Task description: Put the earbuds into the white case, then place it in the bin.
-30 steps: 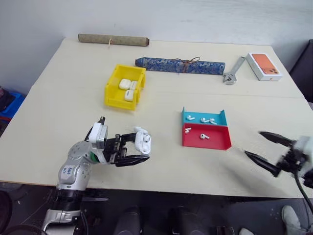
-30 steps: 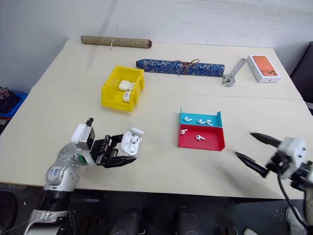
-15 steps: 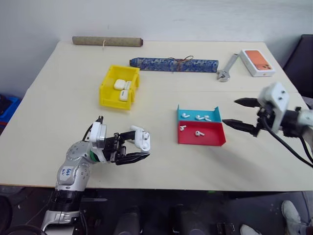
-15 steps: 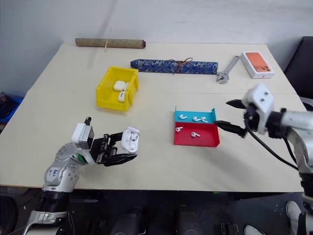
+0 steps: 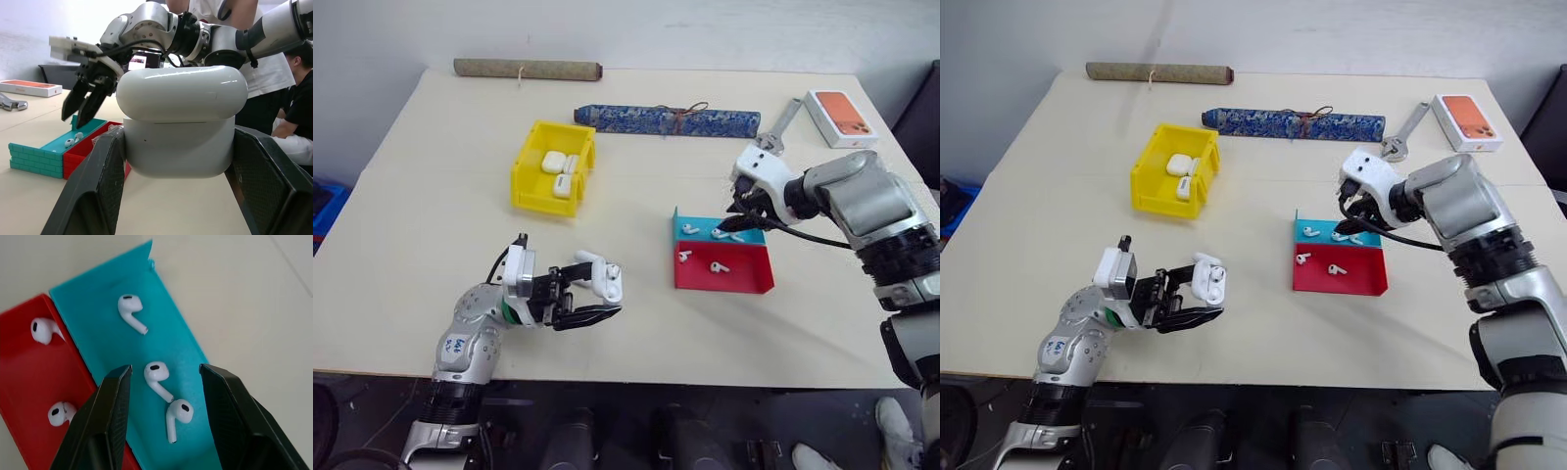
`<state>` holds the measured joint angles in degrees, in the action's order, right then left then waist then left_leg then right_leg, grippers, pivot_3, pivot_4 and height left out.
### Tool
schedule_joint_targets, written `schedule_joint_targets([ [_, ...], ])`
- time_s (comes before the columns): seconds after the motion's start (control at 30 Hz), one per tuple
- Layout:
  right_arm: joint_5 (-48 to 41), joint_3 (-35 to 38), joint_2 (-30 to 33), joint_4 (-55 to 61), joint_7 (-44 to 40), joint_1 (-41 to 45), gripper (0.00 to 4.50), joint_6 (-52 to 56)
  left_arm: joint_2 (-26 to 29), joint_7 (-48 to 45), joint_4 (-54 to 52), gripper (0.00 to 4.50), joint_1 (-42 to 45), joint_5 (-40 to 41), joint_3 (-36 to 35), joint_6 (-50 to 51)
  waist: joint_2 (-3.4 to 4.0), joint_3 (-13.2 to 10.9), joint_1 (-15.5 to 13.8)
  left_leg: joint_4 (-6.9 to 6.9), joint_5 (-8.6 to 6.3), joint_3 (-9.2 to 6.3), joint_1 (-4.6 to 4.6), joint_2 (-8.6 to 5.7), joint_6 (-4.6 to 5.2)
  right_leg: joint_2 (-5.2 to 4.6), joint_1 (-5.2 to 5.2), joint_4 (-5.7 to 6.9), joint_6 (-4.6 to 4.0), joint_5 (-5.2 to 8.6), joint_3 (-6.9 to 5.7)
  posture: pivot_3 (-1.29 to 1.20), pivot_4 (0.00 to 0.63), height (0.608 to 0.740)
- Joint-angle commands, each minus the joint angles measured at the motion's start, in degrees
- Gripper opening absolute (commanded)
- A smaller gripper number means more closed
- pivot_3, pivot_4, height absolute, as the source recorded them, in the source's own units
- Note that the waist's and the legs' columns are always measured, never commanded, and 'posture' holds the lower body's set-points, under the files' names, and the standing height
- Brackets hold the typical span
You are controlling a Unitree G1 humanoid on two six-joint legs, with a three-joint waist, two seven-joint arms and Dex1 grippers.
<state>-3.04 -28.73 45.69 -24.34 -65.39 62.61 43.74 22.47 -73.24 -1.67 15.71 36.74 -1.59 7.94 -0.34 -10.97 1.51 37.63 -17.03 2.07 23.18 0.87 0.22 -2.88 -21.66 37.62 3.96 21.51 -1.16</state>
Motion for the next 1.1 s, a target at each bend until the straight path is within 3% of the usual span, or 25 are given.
schedule_joint_targets([
  [0.03, 4.99, -2.52, -1.00, -4.68, -2.71, 2.50, 2.21, -3.50, -0.15, 0.18, -1.96, 2.84, -0.19, 0.15, -0.17, -0.99, 0.00, 0.00, 0.11, 0.08, -0.01, 0.00, 0.00, 0.00, 0.02, 0.00, 0.03, 0.00, 0.02, -0.01, 0.01, 0.00, 0.150, 0.740],
  [0.5, 15.15, -3.61, -6.18, -19.93, -6.50, 6.59, 2.21, -14.03, -0.07, 0.70, -2.61, 2.84, -1.53, -0.05, 0.26, -2.10, 0.00, 0.00, 0.21, 0.39, 0.17, 0.01, -0.09, 0.00, -0.02, -0.01, 0.04, 0.23, 0.03, -0.01, 0.03, 0.00, 0.150, 0.740],
  [0.87, 17.91, -1.79, -8.50, -24.23, -6.91, 7.01, 2.21, -16.23, 0.02, 0.86, -2.61, 2.84, -1.67, -0.14, 0.30, -2.60, 0.00, 0.00, 0.26, 0.45, 0.17, 0.01, -0.12, 0.01, -0.04, -0.01, 0.04, 0.33, 0.03, -0.02, 0.03, 0.00, 0.150, 0.740],
  [0.97, 18.36, -1.46, -8.82, -23.98, -7.39, 6.62, 1.65, -16.41, 0.09, 0.82, -2.56, 2.84, -1.65, -0.18, 0.28, -2.68, 0.00, 0.00, 0.30, 0.45, 0.18, 0.01, -0.13, 0.01, -0.04, -0.01, 0.05, 0.35, 0.03, -0.01, 0.04, 0.00, 0.150, 0.740],
  [1.07, 18.49, -1.26, -8.79, -23.08, -8.20, 6.10, 0.70, -16.40, 0.20, 0.77, -2.54, 2.84, -1.62, -0.14, 0.19, -2.65, 0.00, 0.00, 0.26, 0.46, 0.18, 0.01, -0.14, 0.01, -0.04, -0.01, 0.05, 0.35, 0.03, -0.02, 0.04, 0.00, 0.150, 0.740],
  [1.1, 18.56, -1.15, -8.82, -22.93, -8.29, 6.04, 0.70, -16.21, 0.27, 0.73, -2.53, 2.84, -1.61, -0.09, 0.13, -2.59, 0.00, 0.00, 0.25, 0.46, 0.18, 0.01, -0.14, 0.00, -0.04, -0.01, 0.05, 0.36, 0.03, -0.02, 0.04, 0.00, 0.150, 0.740],
])
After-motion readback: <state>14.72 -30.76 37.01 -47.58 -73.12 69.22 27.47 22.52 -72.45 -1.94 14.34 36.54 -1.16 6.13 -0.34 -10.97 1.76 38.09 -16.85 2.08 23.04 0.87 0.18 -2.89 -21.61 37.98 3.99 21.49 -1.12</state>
